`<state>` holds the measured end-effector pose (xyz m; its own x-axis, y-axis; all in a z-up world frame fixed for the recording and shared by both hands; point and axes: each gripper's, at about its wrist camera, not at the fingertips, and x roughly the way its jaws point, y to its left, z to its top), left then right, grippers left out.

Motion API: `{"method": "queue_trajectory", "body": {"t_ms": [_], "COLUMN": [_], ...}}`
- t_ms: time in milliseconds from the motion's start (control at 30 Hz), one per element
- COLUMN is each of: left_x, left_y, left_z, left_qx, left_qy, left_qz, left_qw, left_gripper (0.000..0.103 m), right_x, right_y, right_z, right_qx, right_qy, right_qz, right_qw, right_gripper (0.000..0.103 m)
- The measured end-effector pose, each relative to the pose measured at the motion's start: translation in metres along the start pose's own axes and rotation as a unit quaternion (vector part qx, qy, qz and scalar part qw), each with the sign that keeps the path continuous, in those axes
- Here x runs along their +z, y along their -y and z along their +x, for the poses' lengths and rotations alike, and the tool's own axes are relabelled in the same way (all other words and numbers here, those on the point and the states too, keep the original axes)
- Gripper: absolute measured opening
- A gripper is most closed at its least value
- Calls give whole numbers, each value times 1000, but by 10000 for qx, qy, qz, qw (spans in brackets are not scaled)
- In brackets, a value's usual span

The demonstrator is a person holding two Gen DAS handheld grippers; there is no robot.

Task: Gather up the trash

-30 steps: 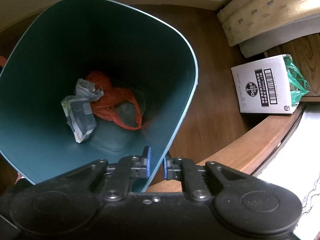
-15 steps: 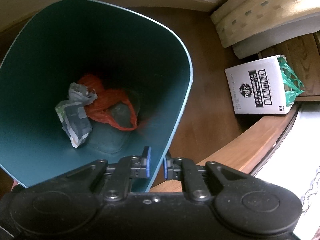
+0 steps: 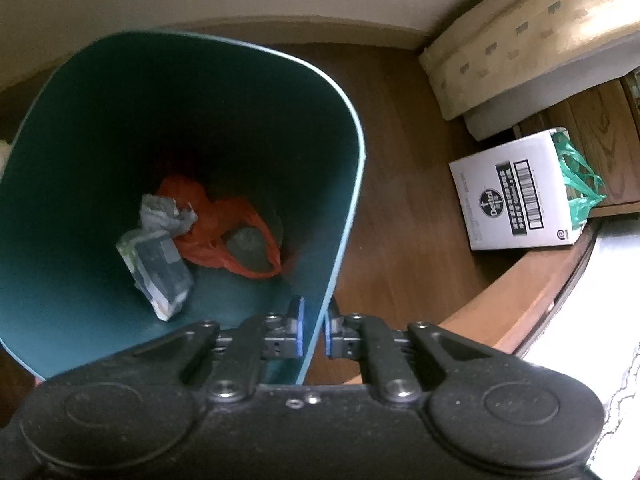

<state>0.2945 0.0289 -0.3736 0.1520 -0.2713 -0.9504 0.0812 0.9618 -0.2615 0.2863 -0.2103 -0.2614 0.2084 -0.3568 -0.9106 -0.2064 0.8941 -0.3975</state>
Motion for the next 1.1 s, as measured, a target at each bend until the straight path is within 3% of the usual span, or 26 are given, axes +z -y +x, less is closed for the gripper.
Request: {"method": "queue_trajectory", "body": {"t_ms": [133,300,467,667,967,1100], "left_x": [7,10,16,9,15,17], "left_y": [28,72,113,150,161,163], "left_z": [-63,-90,-80,-36,-11,-8], "left_qx": [-303,-578,-696,-601,-476,-595], "left_qy": [473,595,484,151,-13,-70], "left_qz": [191,573,874,1212,1385,1394], "left_qw": [9982,9949,9926,9907,9892,9884], "left_gripper": [66,66,66,66,68,68], "right_x": [3,6,9,13,12,13], "right_y": [-8,-18,-25,-29,-24,-25], "right_z": [-10,-18,-24,-27,-20,-20], "right_qx": [-28,-121,-100,-45,16,16], "right_qy": [230,463,647,772,751,712], "right_qz": [13,-202,-353,-520,-505,-395], "right_qw": [9997,9986,9972,9956,9959,9967], "right_gripper": [6,5,4,3,3,3]}}
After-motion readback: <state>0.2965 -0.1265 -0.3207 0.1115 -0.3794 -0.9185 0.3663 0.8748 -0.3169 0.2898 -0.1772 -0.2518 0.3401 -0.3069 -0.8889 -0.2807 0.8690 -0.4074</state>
